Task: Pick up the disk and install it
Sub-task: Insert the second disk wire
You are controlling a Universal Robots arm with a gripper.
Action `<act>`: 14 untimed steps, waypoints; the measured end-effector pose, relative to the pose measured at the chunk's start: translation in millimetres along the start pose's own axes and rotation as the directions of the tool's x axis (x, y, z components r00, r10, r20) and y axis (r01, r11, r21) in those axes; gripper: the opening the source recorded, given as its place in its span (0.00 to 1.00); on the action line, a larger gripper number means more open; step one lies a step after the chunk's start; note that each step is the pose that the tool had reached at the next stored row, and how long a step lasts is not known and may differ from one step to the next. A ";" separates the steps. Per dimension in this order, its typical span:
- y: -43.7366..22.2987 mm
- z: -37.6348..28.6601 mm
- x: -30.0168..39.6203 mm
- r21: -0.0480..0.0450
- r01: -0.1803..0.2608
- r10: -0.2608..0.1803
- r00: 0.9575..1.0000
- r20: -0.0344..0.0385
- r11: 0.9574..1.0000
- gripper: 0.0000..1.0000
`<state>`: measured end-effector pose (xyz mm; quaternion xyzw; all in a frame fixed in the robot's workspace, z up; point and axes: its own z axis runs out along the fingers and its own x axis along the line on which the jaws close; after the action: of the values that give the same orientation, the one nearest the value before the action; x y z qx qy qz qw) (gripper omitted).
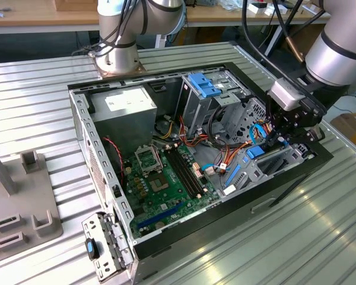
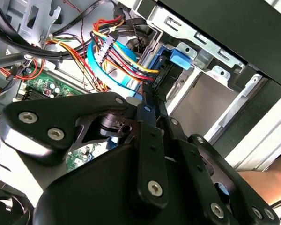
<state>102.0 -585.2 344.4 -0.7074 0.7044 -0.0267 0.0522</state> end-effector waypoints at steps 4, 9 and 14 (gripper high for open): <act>0.2 1.5 0.1 0.000 0.000 0.000 1.000 0.000 1.000 0.16; 0.3 2.5 0.1 0.000 0.000 0.000 1.000 0.000 1.000 0.16; -2.0 -17.9 -3.1 0.000 0.000 0.000 1.000 0.000 1.000 0.36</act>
<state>102.0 -582.8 362.5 -0.7074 0.7044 -0.0267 0.0523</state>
